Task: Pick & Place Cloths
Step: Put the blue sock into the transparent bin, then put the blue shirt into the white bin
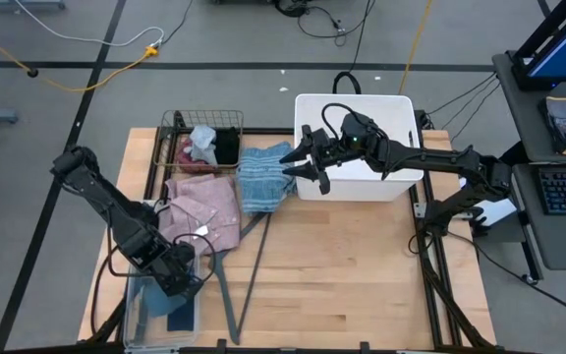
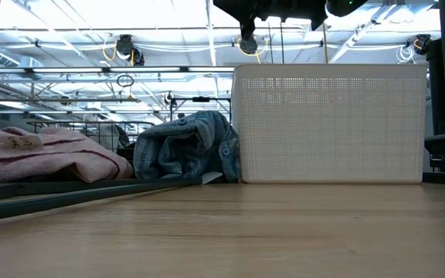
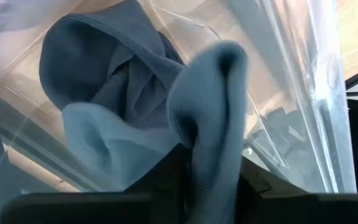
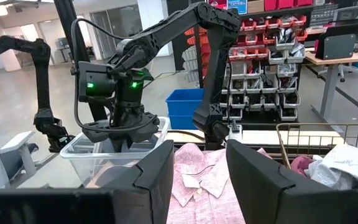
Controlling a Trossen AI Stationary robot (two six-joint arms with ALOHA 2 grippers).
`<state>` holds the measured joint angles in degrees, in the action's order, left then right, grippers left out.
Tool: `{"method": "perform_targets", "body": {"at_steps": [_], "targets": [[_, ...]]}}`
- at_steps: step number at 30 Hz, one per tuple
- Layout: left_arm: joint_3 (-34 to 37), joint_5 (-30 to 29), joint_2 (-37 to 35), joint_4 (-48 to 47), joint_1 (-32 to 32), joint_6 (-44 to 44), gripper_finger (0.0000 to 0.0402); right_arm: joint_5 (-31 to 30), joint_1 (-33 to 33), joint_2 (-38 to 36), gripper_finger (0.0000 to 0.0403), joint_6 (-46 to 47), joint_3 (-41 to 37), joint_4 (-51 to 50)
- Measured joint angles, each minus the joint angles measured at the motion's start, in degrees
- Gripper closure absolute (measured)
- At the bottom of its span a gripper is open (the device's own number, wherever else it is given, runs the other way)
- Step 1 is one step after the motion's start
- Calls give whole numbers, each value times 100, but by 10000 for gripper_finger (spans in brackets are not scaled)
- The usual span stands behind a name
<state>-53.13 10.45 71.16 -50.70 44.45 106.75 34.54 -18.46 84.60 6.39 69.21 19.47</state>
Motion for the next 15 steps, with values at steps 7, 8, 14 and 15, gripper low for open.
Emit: {"method": "perform_targets", "body": {"at_steps": [7,8,14,15], "targets": [[-1,-33,-1,8,0,-31,228,0,-1,0,264,-6,0,-1],[-2,31,-5,31,0,-33,215,2,-12,0,264,-6,0,-1],[-246,649,-287,134,-44,319,169,17,-203,2,264,-6,0,26],[-355,545,-355,120,-44,392,169,21,-249,2,264,-4,0,68]]}}
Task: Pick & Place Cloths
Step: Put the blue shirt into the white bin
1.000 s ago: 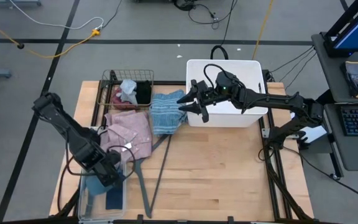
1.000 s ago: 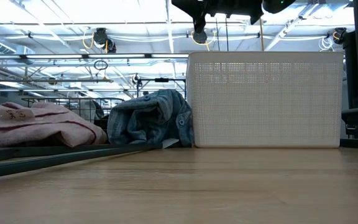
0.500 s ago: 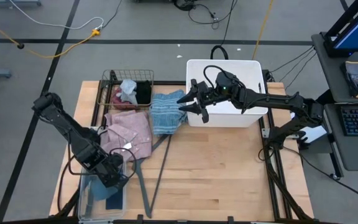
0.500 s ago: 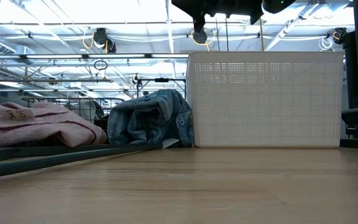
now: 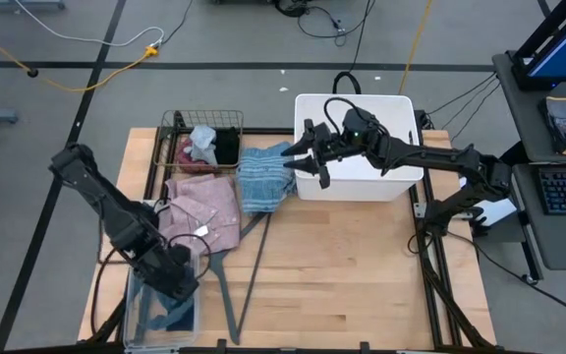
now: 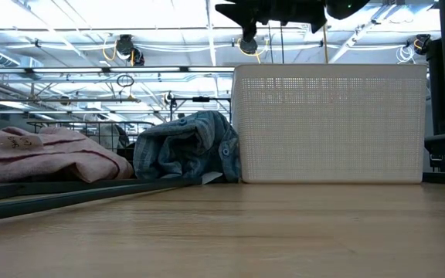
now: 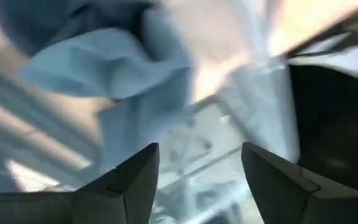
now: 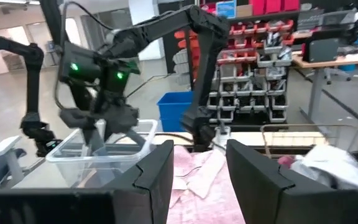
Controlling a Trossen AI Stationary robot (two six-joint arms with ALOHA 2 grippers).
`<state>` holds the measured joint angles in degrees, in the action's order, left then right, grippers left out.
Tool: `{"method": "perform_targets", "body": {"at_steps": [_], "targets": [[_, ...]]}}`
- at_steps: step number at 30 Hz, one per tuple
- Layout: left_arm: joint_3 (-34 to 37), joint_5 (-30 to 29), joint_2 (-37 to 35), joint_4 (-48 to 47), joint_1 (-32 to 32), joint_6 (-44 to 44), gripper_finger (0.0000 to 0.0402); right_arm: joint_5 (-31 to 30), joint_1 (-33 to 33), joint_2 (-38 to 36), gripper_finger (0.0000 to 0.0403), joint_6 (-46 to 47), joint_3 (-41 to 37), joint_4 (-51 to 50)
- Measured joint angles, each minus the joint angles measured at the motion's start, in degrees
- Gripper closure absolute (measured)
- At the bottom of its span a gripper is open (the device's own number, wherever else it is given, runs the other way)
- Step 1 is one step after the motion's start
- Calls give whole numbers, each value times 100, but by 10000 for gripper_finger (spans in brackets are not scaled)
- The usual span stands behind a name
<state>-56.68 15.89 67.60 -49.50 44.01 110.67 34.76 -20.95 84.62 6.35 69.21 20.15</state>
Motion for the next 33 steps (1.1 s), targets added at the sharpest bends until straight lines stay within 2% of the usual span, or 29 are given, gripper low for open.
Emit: {"method": "perform_targets", "body": {"at_steps": [3,8,12,15,18,25,29,33], "targets": [[-331,-655,-218,-34,0,92,176,247,-150,0,264,2,0,160],[-852,-2152,-406,-309,-120,-42,206,806,-353,0,264,123,0,441],[-1077,-2938,-406,-448,-370,-647,234,1234,-508,0,264,191,1,585],[-1085,-3266,-401,-450,-667,-1308,254,1351,-600,0,264,194,0,686],[-1085,-3421,-401,-485,-1065,-2169,273,1352,-647,-5,264,193,0,905],[-1085,-4125,-401,-452,-2265,-4945,318,1349,-830,-282,264,199,4,1134],[-1085,-4206,-453,-248,-3141,-6674,350,1355,-1035,-506,264,212,4,1073],[-1085,-4151,-665,325,-4059,-8175,388,1360,-1350,-764,264,118,4,524]]}}
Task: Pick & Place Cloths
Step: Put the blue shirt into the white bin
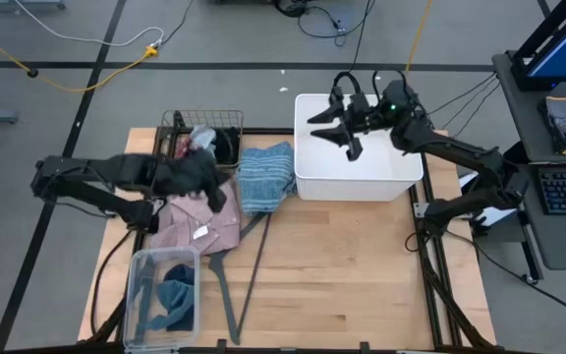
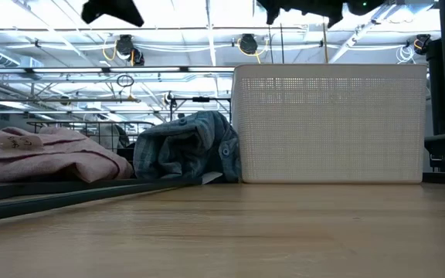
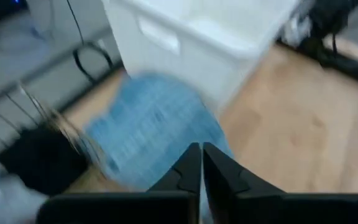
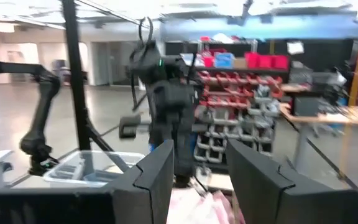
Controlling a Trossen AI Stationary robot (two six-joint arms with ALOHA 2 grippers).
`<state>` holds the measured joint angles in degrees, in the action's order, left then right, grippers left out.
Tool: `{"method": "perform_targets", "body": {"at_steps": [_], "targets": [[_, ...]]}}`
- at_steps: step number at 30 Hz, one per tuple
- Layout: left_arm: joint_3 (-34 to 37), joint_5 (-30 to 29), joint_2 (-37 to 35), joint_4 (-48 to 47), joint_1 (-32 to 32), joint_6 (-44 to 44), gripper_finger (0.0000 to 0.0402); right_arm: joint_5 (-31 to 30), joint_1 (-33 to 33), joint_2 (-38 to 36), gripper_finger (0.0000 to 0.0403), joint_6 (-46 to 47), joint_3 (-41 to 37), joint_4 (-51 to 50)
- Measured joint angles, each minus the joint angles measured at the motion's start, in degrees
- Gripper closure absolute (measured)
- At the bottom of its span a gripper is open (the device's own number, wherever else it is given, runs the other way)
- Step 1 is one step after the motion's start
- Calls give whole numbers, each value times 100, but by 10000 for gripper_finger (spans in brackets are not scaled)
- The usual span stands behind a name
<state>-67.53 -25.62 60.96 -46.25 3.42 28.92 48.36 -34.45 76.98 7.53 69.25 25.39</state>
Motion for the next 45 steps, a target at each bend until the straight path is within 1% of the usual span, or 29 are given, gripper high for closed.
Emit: {"method": "perform_targets", "body": {"at_steps": [2,3,5,7,12,15,17,20,23,29,32,38,40,45], "targets": [[0,130,-151,449,-461,-620,398,-2,-180,-108,264,-73,0,-329],[-1,332,-230,663,-697,-968,397,-2,-270,-157,264,-95,0,-488],[-2,891,-364,1011,-1190,-1548,391,-6,-438,-255,264,-113,0,-672],[-2,1527,-462,1387,-1702,-1896,387,-4,-585,-369,264,-90,0,-806],[-2,2983,-472,2068,-2813,-2173,392,-5,-775,-669,264,-76,0,-905],[-2,3846,-330,2564,-3221,-2227,399,-10,-854,-863,264,-112,0,-900],[-2,4179,-180,2826,-3410,-2222,395,-117,-921,-967,264,-169,0,-897],[-2,4257,93,3073,-3599,-2175,386,-205,-1042,-1075,264,-281,0,-903],[-2,4310,416,3077,-3813,-2072,383,-181,-1179,-1145,264,-217,0,-899],[2,5143,974,3237,-4101,-1997,382,-131,-1351,-1223,264,-96,0,-918],[2,5417,1131,3314,-4113,-2220,382,118,-1456,-1249,264,-94,0,-1062],[1,5413,1366,3113,-4026,-2686,382,135,-1546,-1284,264,-211,0,-1770],[0,5361,1482,2853,-3940,-2789,382,121,-1502,-1314,264,-392,-43,-2023],[2,4774,1819,2179,-3603,-2907,379,114,-1248,-1588,264,-566,-455,-2052]]}}
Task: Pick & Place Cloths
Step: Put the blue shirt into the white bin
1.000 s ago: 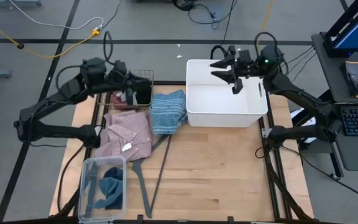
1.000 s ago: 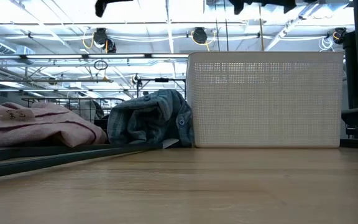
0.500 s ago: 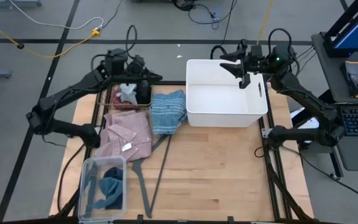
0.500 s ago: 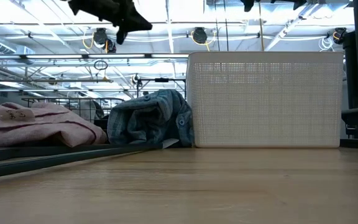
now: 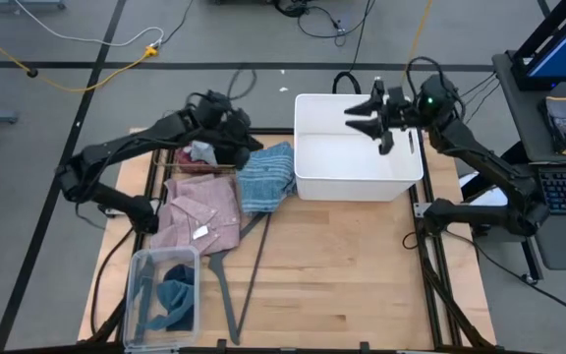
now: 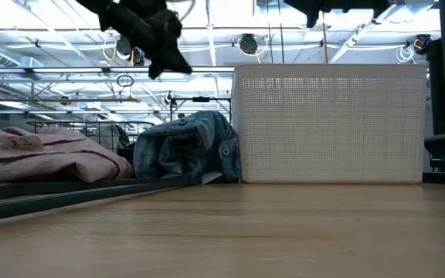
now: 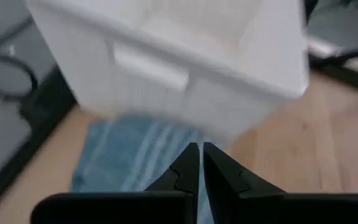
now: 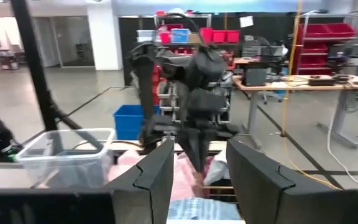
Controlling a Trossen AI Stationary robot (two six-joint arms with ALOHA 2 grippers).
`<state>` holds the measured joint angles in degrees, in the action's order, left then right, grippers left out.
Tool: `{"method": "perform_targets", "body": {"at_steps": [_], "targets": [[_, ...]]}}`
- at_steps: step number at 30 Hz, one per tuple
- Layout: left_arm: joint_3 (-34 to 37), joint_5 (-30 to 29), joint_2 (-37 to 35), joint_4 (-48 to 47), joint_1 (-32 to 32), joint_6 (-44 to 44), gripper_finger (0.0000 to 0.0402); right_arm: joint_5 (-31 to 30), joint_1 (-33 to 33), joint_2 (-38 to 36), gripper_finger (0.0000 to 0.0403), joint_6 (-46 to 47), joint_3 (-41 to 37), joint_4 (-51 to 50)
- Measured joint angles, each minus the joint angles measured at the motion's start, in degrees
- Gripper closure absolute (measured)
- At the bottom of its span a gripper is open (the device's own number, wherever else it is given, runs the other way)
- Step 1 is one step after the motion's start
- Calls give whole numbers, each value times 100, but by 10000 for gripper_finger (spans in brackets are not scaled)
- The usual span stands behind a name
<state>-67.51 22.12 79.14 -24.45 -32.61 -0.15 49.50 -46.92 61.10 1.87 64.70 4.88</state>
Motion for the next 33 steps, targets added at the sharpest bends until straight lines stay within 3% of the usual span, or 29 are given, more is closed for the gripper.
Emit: {"method": "perform_targets", "body": {"at_steps": [5,20,33], "targets": [[0,-364,247,-351,478,101,343,-16,93,-526,264,54,-451,48],[-2,-1956,853,-205,1585,479,165,-29,95,-1784,264,499,-1470,88],[-2,-2736,1399,320,1588,682,115,-43,93,-1864,264,659,-1678,123]]}}
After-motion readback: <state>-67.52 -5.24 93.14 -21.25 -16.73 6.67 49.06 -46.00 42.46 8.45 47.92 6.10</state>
